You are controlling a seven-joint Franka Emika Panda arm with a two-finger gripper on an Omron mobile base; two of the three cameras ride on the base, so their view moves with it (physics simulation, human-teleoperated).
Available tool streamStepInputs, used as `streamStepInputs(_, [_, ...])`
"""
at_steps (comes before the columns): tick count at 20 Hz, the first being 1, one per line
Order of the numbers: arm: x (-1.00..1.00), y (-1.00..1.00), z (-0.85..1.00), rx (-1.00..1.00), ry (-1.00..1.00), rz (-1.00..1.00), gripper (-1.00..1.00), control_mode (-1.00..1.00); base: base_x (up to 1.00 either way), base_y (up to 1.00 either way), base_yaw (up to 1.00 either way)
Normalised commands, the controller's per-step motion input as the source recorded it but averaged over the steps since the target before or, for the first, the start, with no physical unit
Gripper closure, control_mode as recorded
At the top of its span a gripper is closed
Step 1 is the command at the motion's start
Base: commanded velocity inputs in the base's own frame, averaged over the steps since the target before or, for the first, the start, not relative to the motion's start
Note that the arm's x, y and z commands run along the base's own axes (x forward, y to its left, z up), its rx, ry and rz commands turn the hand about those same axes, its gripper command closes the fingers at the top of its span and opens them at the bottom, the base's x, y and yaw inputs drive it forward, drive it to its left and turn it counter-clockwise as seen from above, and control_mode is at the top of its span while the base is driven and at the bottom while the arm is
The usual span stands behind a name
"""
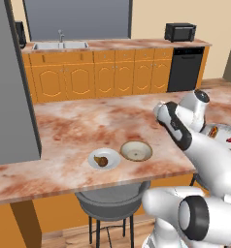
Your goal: Take the smaller bowl and place it next to the appetizer plate on the dining counter , and place the larger bowl next to the plate with cooked food.
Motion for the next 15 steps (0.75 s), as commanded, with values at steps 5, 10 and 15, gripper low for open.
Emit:
streamStepInputs(5, [-0.78,-0.16,0.77,-0.02,-0.1,0.0,-1.0,-1.0,0.0,0.0,0.0])
streamStepInputs(10, [-0.68,-0.38,0.54,0.0,0.0,0.0,-1.0,-1.0,0.0,0.0,0.0])
streamStepInputs(15, [-0.62,-0.4,0.44,0.0,0.0,0.0,-1.0,-1.0,0.0,0.0,0.0])
